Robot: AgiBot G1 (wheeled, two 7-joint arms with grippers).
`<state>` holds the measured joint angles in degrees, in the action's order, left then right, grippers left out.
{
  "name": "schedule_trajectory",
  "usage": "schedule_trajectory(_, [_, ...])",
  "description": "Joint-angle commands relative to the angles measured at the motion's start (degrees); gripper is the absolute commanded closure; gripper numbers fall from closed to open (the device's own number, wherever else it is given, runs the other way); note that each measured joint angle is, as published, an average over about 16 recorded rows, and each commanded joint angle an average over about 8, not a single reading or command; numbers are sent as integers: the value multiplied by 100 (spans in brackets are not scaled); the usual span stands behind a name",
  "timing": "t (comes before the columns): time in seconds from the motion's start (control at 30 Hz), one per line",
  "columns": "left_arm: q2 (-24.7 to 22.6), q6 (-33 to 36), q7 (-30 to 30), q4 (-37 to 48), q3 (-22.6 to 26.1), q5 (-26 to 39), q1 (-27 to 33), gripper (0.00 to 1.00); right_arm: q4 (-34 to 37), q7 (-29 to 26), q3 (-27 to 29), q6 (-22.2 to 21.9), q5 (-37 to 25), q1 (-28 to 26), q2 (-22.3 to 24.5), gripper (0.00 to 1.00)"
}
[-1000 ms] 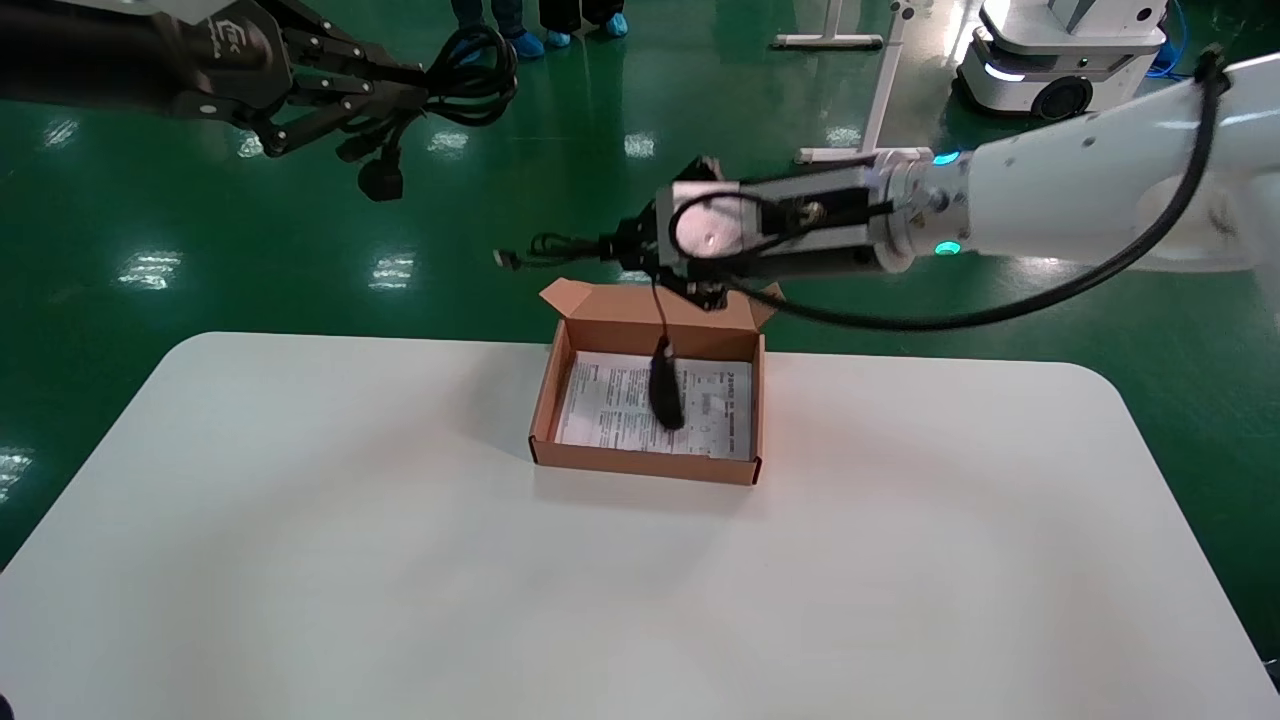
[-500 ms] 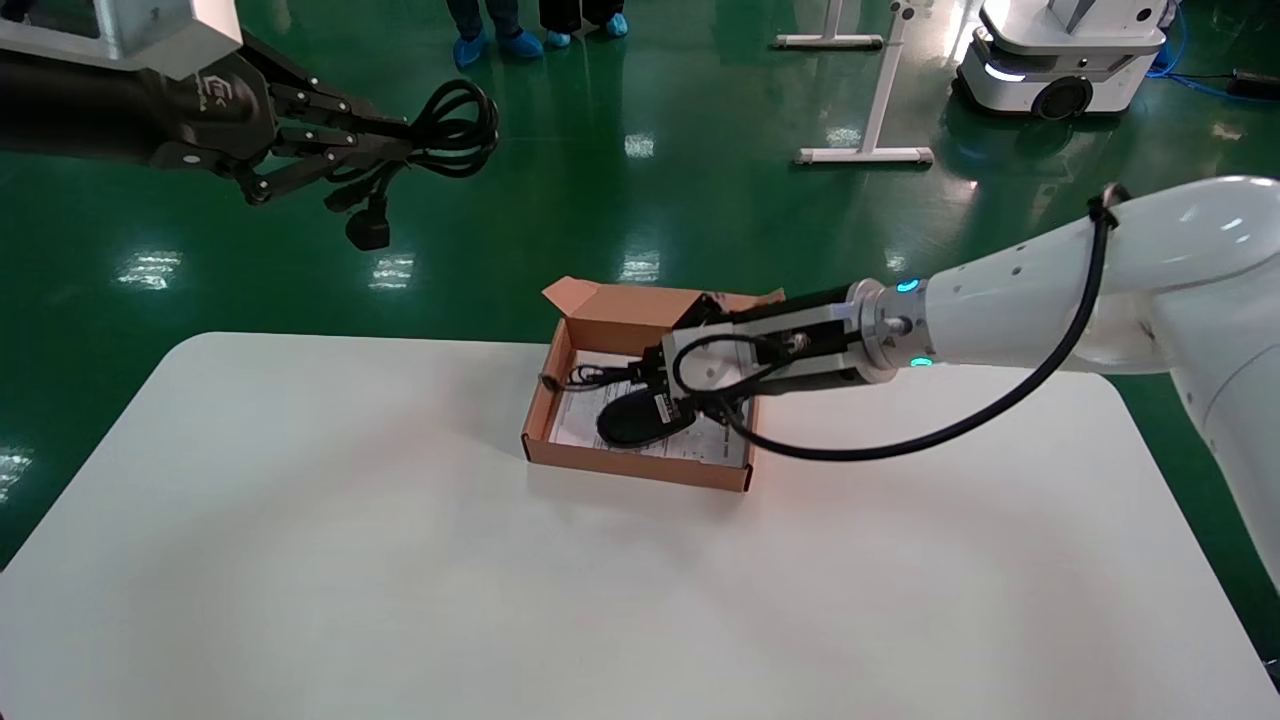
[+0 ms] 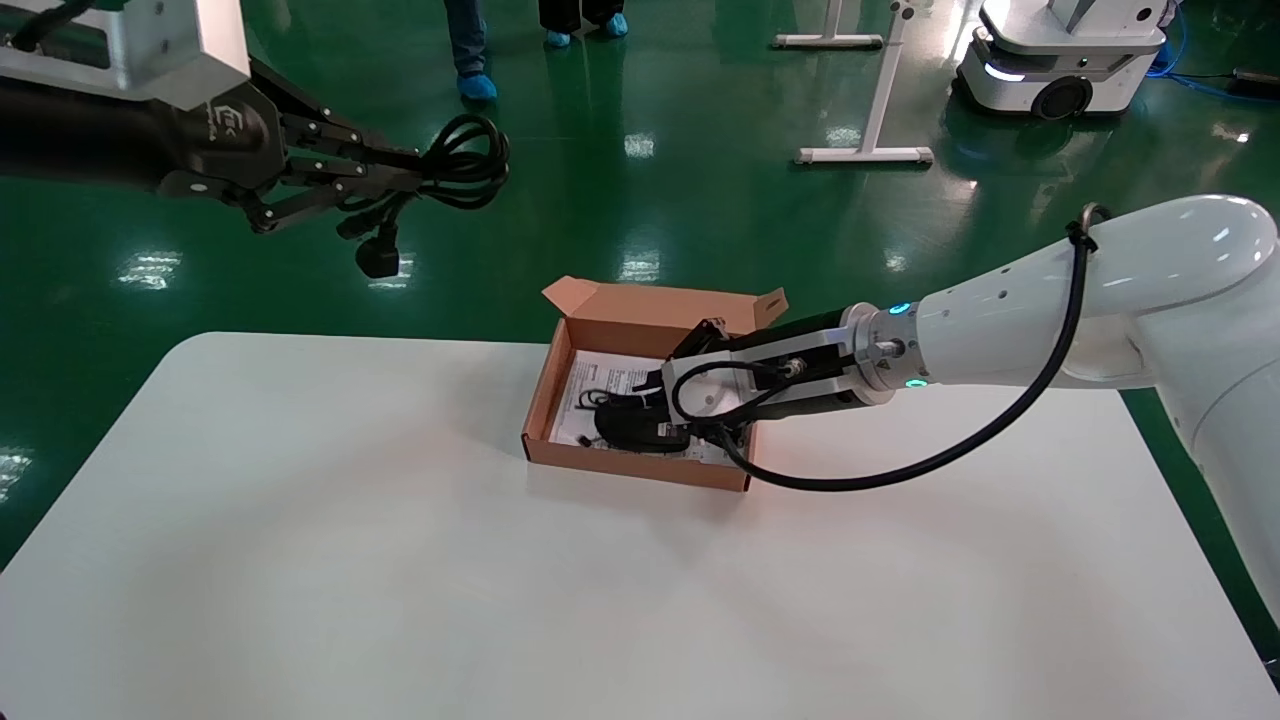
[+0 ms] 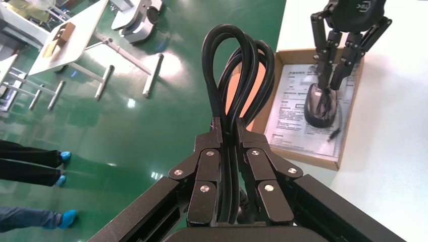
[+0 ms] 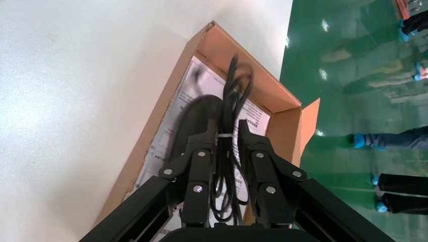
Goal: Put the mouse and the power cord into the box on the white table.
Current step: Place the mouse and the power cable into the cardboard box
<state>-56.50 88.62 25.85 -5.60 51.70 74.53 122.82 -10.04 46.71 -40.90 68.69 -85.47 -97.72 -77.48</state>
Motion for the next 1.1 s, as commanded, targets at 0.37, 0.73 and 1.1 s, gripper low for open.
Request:
schedule_trajectory(0.37, [-475,53,160,20,-60,-162,-448,100,165,234,68,44,208,-561,551,0])
schedule_trajectory(0.73, [-1532,-678,835,168,-42,-171,-1276,100,492,436,147,587,270,-1067,1838,0])
schedule_trajectory(1.1, [-2068,-2006,1085,223,29,-66,-1883,100,635,583,157,880,280,-1097,2272,0])
